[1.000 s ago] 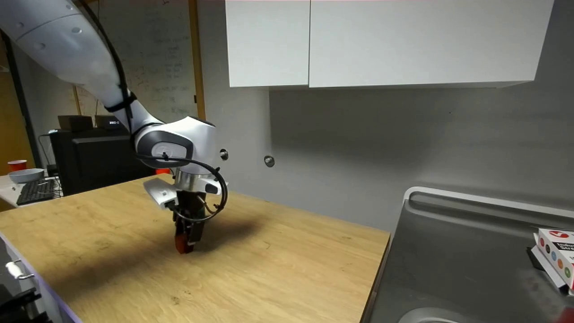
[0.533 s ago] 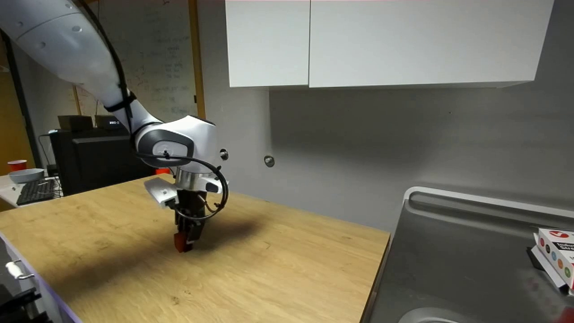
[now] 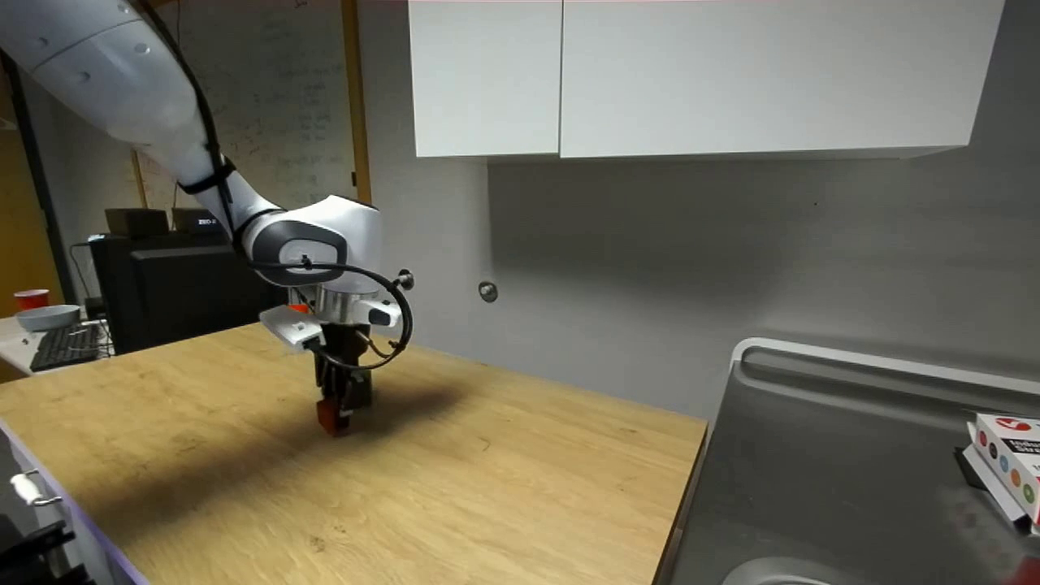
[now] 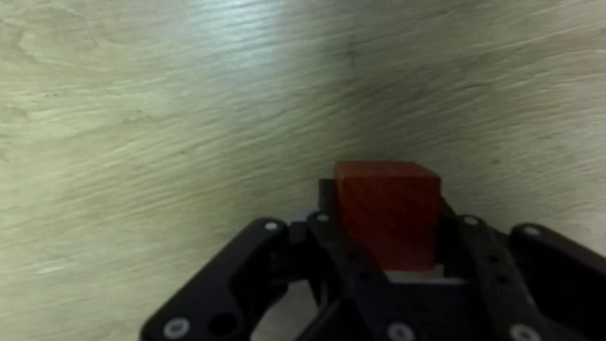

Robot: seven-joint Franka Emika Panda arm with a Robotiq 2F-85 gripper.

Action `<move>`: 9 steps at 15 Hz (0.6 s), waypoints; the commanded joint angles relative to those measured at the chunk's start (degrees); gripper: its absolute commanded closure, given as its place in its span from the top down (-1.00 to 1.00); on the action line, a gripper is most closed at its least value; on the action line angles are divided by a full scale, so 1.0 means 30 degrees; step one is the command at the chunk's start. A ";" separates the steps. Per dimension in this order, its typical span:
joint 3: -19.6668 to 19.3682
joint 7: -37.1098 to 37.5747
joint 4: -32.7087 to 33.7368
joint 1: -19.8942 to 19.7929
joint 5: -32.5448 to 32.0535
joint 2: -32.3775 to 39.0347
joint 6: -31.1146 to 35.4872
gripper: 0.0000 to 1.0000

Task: Put the orange block on the green one

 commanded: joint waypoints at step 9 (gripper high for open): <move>0.1024 0.1964 0.2850 0.1655 -0.2263 0.0165 -0.1164 -0.63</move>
